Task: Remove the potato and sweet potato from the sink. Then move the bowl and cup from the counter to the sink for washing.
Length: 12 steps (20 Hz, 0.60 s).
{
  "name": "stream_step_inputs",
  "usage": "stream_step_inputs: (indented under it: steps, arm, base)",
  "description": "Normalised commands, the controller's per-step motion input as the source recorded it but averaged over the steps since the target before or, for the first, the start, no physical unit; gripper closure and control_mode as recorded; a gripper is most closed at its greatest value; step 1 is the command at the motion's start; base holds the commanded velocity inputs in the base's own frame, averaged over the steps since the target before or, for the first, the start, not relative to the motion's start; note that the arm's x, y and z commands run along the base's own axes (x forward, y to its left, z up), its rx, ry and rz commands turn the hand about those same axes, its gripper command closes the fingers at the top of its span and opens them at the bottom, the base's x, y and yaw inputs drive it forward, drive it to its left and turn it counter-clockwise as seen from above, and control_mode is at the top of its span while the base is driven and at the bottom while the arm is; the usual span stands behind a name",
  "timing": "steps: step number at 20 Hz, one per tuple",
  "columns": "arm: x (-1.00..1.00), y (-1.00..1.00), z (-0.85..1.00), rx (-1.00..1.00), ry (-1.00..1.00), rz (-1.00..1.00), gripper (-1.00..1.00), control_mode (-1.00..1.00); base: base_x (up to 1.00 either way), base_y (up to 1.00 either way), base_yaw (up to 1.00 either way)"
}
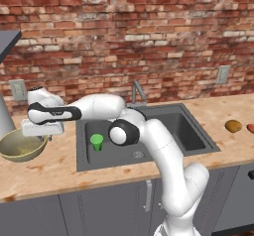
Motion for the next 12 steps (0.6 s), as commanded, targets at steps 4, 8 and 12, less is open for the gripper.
stream_step_inputs:
  steps: [4, 8, 12]
  arm:
    - [-0.08, -0.03, 0.00, 0.10, 0.00, -0.01, 1.00, -1.00]
    - [-0.26, -0.11, 0.12, 0.10, 0.00, 0.00, 1.00, -1.00]
    - [-0.33, -0.21, 0.15, 0.12, 0.00, 0.00, 1.00, -1.00]
  base:
    - [0.00, 0.00, 0.00]
    - [0.00, 0.00, 0.00]
    - [0.00, 0.00, 0.00]
